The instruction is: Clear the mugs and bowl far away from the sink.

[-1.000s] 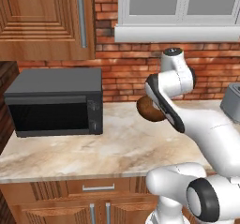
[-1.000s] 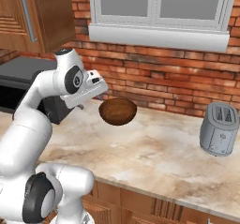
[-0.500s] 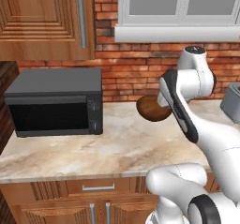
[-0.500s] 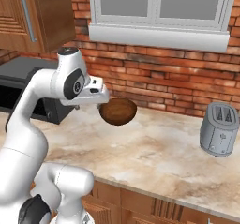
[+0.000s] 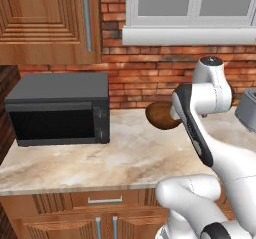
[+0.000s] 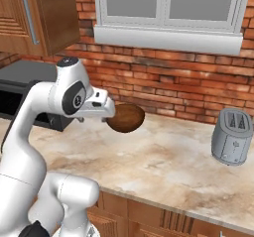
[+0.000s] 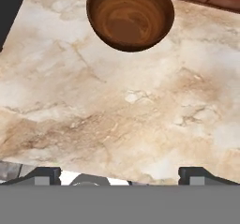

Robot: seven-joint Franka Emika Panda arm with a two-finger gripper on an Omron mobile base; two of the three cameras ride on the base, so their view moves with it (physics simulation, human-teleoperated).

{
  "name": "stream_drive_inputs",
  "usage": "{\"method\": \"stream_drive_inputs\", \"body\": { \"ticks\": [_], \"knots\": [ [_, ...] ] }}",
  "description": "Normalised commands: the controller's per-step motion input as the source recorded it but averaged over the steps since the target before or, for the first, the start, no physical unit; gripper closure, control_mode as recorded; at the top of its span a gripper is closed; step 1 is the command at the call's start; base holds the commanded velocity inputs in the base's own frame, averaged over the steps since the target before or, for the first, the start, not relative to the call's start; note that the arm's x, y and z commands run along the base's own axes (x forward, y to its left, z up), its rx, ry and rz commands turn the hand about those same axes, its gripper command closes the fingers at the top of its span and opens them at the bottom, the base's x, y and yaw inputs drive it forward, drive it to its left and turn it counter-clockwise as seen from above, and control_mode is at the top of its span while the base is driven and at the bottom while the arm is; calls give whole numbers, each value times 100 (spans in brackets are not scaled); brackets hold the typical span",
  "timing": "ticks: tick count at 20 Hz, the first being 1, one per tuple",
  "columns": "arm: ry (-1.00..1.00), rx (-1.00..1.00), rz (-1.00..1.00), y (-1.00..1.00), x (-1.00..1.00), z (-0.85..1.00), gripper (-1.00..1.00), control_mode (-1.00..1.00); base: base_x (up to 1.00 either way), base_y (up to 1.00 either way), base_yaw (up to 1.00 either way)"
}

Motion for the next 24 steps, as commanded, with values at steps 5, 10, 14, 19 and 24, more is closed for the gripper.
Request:
{"method": "stream_drive_inputs", "body": {
  "ticks": [5, 10, 14, 19, 24],
  "knots": [
    [0, 2, -16, -52, -63, 0, -100, -100, 0, 0, 0],
    [0, 0, -2, -1, -8, 0, -100, -100, 0, 0, 0],
    [0, 0, 0, 0, 0, 0, -100, -100, 0, 0, 0],
    [0, 0, 0, 0, 0, 0, -100, 100, -11, -10, -7],
    [0, 0, 0, 0, 0, 0, -100, 100, -58, -24, -66]
  ]
}}
